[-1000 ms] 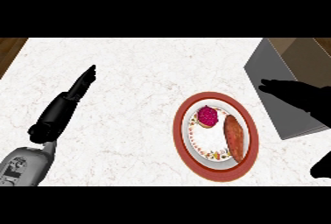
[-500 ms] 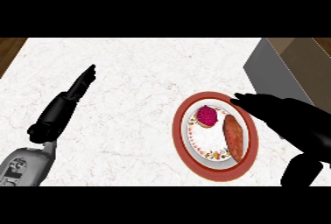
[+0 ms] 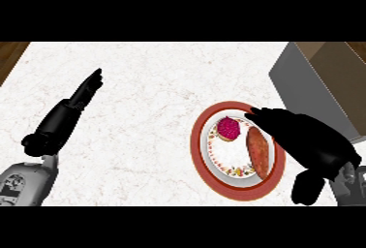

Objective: Pick the sweet potato from the plate and place it in the cardboard box

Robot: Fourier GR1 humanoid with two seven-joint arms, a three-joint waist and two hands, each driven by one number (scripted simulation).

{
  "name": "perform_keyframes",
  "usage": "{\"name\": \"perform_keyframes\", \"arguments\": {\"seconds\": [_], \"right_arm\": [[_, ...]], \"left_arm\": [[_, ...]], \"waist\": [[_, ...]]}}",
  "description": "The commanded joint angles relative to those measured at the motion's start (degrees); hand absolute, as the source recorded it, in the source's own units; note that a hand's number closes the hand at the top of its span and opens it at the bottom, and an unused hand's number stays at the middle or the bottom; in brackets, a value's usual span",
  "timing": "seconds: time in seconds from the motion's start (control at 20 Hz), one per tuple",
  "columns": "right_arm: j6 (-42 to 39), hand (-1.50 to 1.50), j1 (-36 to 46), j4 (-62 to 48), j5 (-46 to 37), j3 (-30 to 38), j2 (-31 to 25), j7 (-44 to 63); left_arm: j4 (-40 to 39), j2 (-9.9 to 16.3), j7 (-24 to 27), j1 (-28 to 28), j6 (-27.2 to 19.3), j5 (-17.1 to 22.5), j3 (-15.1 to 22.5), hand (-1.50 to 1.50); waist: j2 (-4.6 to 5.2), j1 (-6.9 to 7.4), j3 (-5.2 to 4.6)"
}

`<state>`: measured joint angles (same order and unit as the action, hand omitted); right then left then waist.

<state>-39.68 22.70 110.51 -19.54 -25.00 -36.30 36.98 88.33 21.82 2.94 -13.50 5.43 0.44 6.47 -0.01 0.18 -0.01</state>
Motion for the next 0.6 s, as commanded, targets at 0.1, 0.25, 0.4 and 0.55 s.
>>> {"name": "perform_keyframes", "arguments": {"seconds": [0.1, 0.25, 0.4, 0.55], "right_arm": [[1.3, -1.50, -3.7, -1.0, -10.0, -2.8, 4.3, -2.4], [0.1, -1.50, -0.5, -7.4, -13.0, -1.3, 6.7, -5.7], [-2.3, -1.50, -1.8, -6.5, -14.9, -1.3, 8.1, -4.0], [0.0, -1.50, -2.0, -9.3, -19.2, -1.1, 8.7, -7.5]], "left_arm": [[-4.7, -3.5, -0.3, -3.9, 0.0, -2.9, -0.3, 0.00], [-5.8, -2.4, 2.3, -3.6, 2.5, -2.7, -2.8, 0.00], [-2.5, -2.3, 1.7, -1.3, 3.2, -2.4, -4.3, 0.00], [4.8, -2.7, -2.8, 2.8, 3.5, -2.8, -3.4, 0.00]], "waist": [[0.05, -0.46, 0.01], [0.09, -0.09, 0.01], [0.01, -0.08, 0.01], [-0.03, 0.15, 0.02]]}}
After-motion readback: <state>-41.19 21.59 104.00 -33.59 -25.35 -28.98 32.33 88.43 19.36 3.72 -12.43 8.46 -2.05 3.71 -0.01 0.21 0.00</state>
